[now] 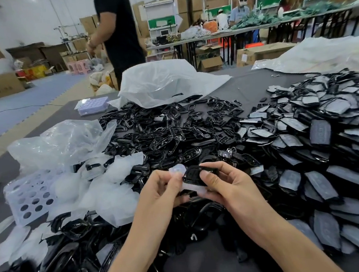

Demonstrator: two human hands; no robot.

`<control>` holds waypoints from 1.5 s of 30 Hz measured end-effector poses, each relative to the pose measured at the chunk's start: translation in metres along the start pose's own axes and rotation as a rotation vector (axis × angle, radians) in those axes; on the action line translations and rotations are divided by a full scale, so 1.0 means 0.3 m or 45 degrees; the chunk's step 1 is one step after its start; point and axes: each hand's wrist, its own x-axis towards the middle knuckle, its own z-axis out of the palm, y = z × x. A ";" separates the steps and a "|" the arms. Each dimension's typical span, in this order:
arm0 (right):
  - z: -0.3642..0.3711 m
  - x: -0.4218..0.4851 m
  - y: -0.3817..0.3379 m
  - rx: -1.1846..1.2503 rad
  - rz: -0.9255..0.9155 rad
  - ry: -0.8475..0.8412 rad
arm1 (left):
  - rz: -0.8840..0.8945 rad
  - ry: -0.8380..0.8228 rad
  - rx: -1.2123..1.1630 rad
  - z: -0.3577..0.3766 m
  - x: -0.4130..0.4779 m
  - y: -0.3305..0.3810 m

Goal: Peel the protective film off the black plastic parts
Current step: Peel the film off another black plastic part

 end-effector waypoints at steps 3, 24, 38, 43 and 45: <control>-0.002 -0.005 -0.004 -0.108 -0.032 0.086 | 0.093 0.150 0.078 -0.015 0.010 -0.009; -0.003 -0.009 -0.005 0.041 0.048 0.108 | 0.142 -0.033 -0.147 0.041 -0.024 0.020; 0.044 -0.038 -0.010 -0.133 -0.015 -0.097 | 0.203 0.135 -0.046 0.034 -0.023 0.004; 0.033 -0.035 -0.011 -0.238 -0.105 0.043 | 0.093 -0.003 -0.240 0.044 -0.028 0.008; 0.032 -0.037 -0.019 -0.226 -0.124 0.066 | 0.086 -0.049 -0.235 0.039 -0.030 0.009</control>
